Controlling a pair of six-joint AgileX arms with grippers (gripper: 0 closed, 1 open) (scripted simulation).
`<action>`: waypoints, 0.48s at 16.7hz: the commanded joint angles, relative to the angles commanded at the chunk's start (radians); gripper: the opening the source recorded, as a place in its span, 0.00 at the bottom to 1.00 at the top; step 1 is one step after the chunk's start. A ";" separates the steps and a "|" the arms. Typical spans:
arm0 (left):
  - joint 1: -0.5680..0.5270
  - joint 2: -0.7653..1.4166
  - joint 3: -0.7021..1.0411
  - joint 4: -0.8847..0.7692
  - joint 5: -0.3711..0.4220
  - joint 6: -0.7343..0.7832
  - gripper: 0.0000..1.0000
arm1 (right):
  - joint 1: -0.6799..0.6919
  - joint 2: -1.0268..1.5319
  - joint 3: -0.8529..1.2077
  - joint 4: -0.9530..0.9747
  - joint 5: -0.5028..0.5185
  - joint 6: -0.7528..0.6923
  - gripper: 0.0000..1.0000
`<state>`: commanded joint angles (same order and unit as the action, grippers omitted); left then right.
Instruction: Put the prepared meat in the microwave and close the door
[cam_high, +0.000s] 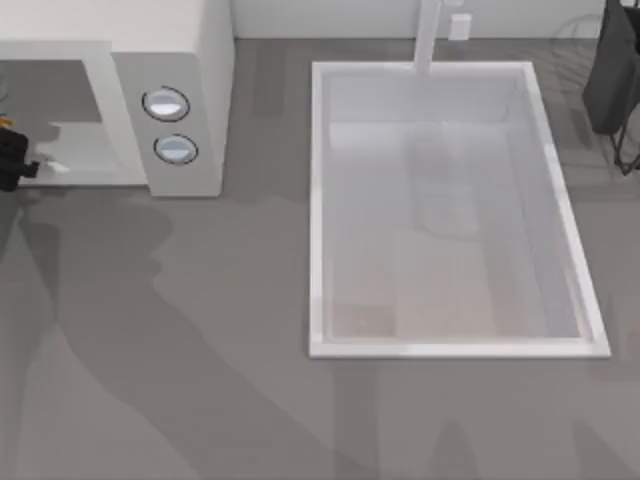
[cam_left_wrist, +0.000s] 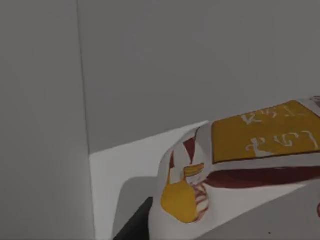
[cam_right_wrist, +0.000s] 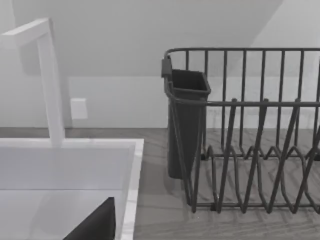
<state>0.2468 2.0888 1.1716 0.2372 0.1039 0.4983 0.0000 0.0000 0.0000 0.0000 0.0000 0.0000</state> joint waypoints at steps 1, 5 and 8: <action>-0.003 0.009 -0.037 0.108 0.017 -0.054 0.00 | 0.000 0.000 0.000 0.000 0.000 0.000 1.00; -0.016 0.022 -0.182 0.440 0.083 -0.254 0.00 | 0.000 0.000 0.000 0.000 0.000 0.000 1.00; -0.025 0.017 -0.263 0.579 0.122 -0.362 0.00 | 0.000 0.000 0.000 0.000 0.000 0.000 1.00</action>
<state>0.2217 2.1055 0.9091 0.8164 0.2259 0.1367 0.0000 0.0000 0.0000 0.0000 0.0000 0.0000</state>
